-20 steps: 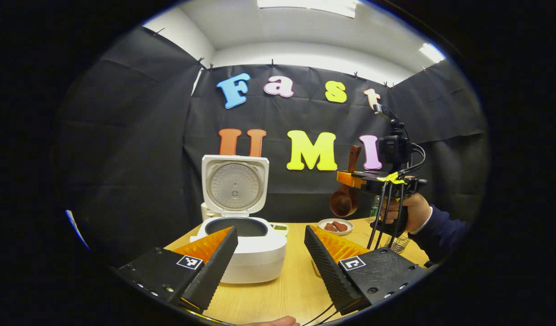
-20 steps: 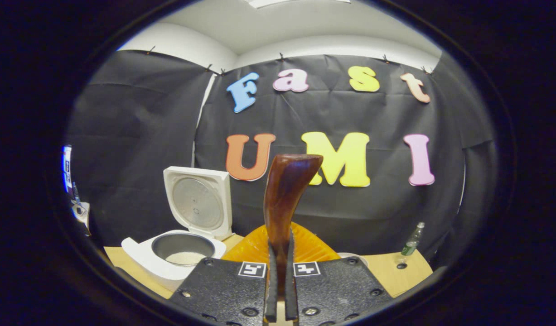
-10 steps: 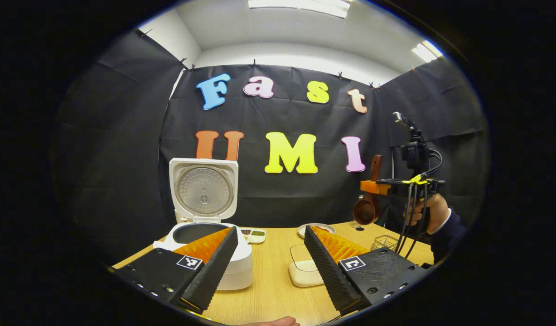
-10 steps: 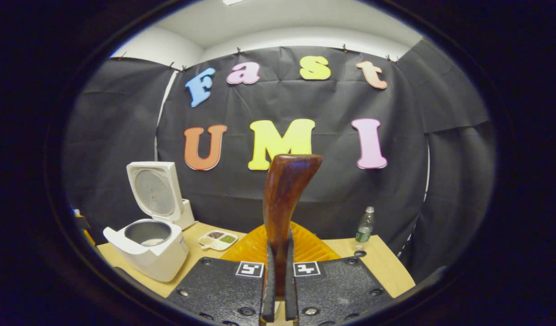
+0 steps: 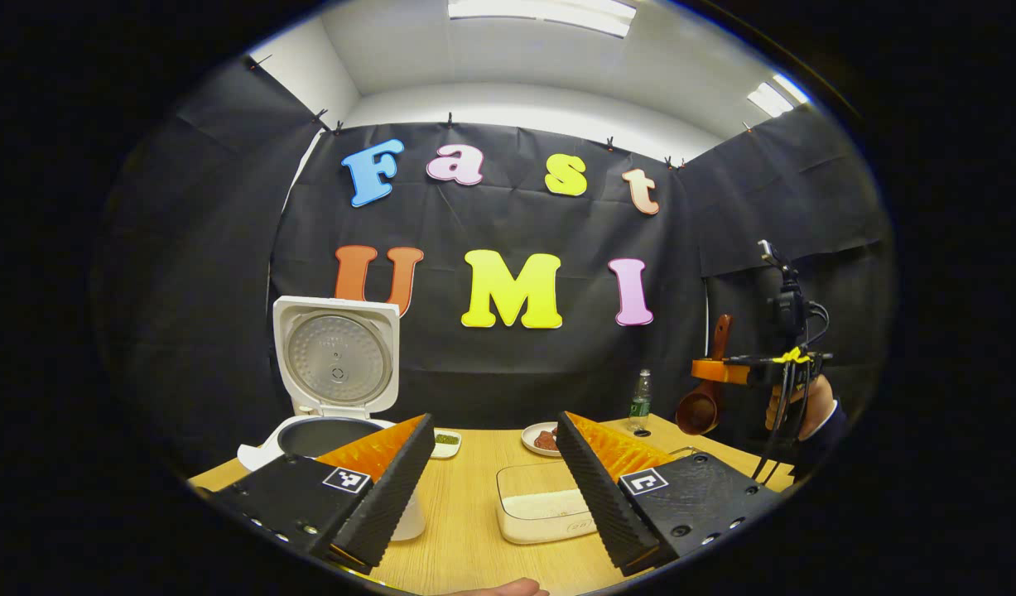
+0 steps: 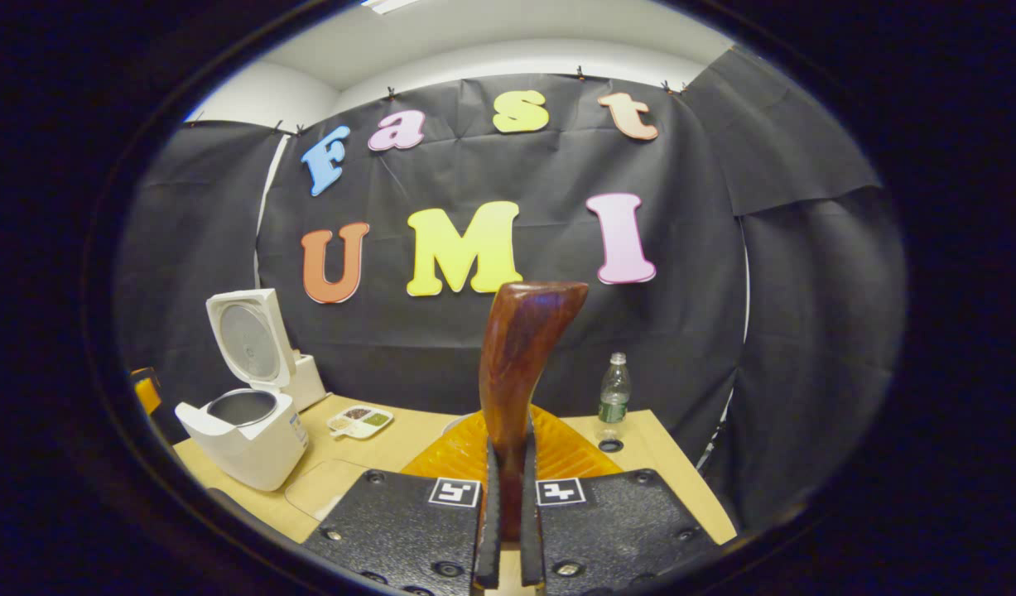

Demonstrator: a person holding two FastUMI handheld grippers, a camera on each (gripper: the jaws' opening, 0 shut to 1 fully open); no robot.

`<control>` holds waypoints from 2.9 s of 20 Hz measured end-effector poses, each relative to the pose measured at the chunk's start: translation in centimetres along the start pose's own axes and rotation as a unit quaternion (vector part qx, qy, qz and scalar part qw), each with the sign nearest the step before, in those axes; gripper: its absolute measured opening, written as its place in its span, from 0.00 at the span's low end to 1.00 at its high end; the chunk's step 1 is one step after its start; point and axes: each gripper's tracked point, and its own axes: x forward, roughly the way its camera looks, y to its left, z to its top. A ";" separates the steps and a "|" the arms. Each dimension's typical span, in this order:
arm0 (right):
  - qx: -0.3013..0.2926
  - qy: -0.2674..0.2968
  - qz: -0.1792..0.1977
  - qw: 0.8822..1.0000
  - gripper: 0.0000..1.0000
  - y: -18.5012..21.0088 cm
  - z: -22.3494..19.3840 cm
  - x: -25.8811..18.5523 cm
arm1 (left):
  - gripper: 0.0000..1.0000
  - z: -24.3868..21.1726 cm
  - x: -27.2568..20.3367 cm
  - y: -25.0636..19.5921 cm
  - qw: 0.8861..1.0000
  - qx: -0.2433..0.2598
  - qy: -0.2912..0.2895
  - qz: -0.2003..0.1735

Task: Close the left gripper, press the button to open the rice cooker; take a wooden spoon from the chopstick holder with the right hand, scoop a spoonful of rice and pour it into the rice cooker, then put the wooden spoon back into the chopstick holder.

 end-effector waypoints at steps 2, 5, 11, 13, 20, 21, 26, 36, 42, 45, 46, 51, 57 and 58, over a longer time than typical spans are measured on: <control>0.014 0.010 -0.016 1.000 0.11 -2.1 -1.4 0.2 | 0.94 0.9 0.2 0.2 1.000 -0.002 -0.006 0.006; 0.028 0.025 -0.031 0.999 0.11 -4.2 -3.3 0.7 | 0.94 1.6 0.9 0.4 1.000 -0.007 -0.005 0.011; 0.054 0.043 -0.043 0.997 0.14 -6.1 -6.3 2.2 | 0.94 2.8 1.6 2.3 0.999 0.014 0.012 0.033; 0.065 0.037 -0.031 0.997 0.14 -5.8 -6.2 2.5 | 0.94 3.0 2.0 2.9 0.999 0.007 0.021 0.034; 0.049 -0.004 -0.086 0.995 0.96 -7.9 -3.9 -0.3 | 0.94 6.5 3.0 6.4 0.999 -0.002 0.014 0.049; 0.046 -0.005 -0.094 0.995 0.92 -8.0 -3.5 -1.0 | 0.94 7.0 3.4 6.6 0.999 -0.001 0.013 0.048; 0.017 -0.027 -0.105 0.994 1.00 -7.1 -1.9 -4.7 | 0.94 9.2 5.0 9.6 0.998 0.004 0.011 0.063; 0.022 -0.044 -0.069 0.996 0.99 -3.1 -2.1 -10.6 | 0.94 12.7 11.4 14.7 0.996 0.017 0.026 0.089; -0.007 -0.041 -0.045 0.998 0.96 -1.1 -3.3 -10.9 | 0.95 14.9 17.4 18.6 0.992 0.027 0.017 0.121; -0.008 -0.044 -0.030 0.999 0.99 -0.4 -3.6 -10.7 | 0.95 14.2 20.5 21.3 0.990 0.028 0.013 0.136; -0.009 -0.045 -0.029 0.999 0.96 -0.2 -3.6 -10.8 | 0.95 13.8 21.5 22.3 0.989 0.028 0.014 0.142; -0.007 -0.049 -0.041 0.998 1.00 -0.5 -3.8 -11.5 | 0.94 11.3 26.6 25.1 0.987 0.003 0.022 0.160; -0.002 -0.040 -0.054 0.998 1.00 -1.2 -4.7 -12.2 | 0.94 6.0 28.9 29.3 0.971 0.021 0.086 0.224; -0.003 -0.037 -0.056 0.998 0.96 -1.4 -5.0 -12.4 | 0.96 6.3 28.7 30.2 0.968 0.043 0.083 0.235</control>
